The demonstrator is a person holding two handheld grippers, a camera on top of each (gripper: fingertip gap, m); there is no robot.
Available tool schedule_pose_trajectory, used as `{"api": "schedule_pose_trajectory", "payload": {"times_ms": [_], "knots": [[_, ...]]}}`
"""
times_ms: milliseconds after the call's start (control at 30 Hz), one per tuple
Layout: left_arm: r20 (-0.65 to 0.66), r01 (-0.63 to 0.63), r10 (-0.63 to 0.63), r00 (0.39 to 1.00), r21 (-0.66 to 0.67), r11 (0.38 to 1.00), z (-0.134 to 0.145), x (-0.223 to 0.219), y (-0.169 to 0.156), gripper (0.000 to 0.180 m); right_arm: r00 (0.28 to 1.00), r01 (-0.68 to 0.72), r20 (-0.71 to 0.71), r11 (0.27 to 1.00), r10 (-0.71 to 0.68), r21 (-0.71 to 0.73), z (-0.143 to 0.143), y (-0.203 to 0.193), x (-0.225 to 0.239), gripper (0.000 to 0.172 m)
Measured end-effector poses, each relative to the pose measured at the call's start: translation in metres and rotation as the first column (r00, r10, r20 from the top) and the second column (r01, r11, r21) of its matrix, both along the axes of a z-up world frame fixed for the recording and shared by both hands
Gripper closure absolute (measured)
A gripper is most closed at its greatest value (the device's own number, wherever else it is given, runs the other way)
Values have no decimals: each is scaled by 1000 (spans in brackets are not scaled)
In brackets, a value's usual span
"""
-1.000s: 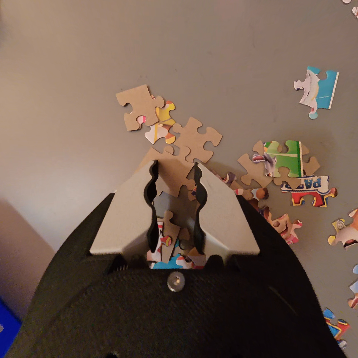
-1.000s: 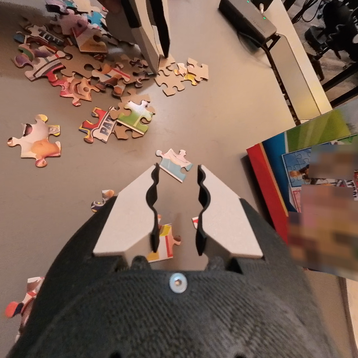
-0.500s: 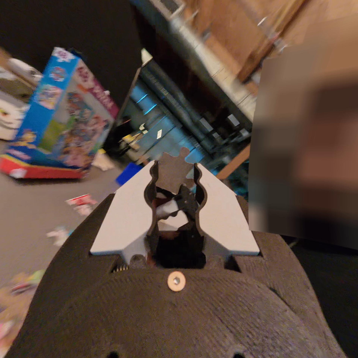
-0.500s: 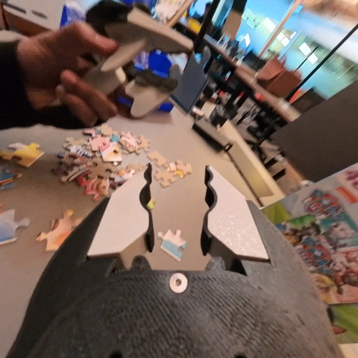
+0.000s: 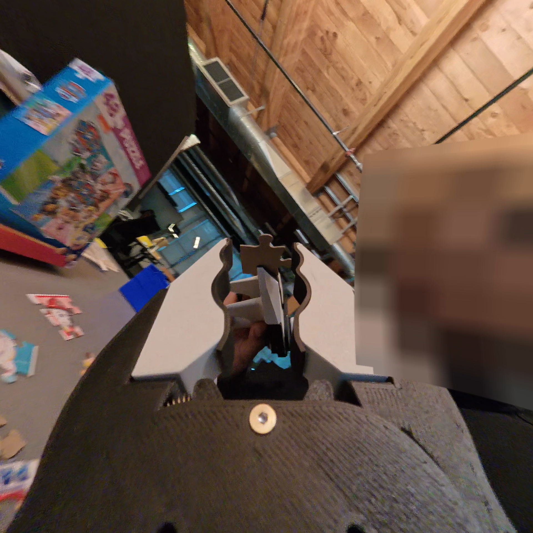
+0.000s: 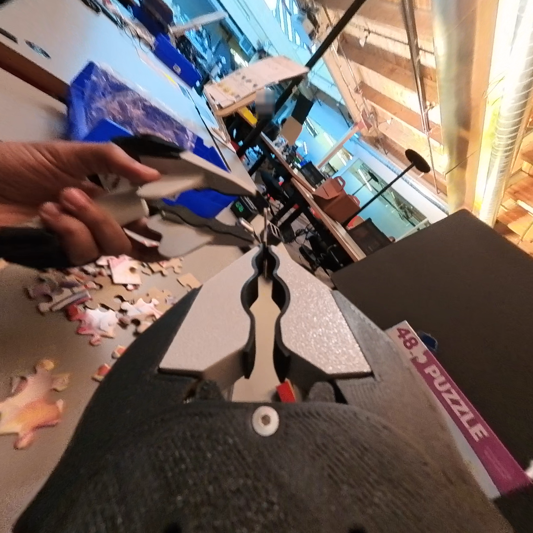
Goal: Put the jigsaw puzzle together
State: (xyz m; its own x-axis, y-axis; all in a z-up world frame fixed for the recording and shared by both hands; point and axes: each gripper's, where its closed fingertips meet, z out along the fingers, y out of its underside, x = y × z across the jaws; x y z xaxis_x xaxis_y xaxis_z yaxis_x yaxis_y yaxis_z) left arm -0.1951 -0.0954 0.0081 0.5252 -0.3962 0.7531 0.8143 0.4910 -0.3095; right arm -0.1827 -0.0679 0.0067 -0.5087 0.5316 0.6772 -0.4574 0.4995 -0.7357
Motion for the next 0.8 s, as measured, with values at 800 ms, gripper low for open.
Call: {"api": "schedule_pose_trajectory", "payload": {"times_ms": [800], "knots": [[-206,-405,350,914,-523,750,-60,-29,-68,135,858,133,304,751,-414,647,-177,31,-86,135]]}}
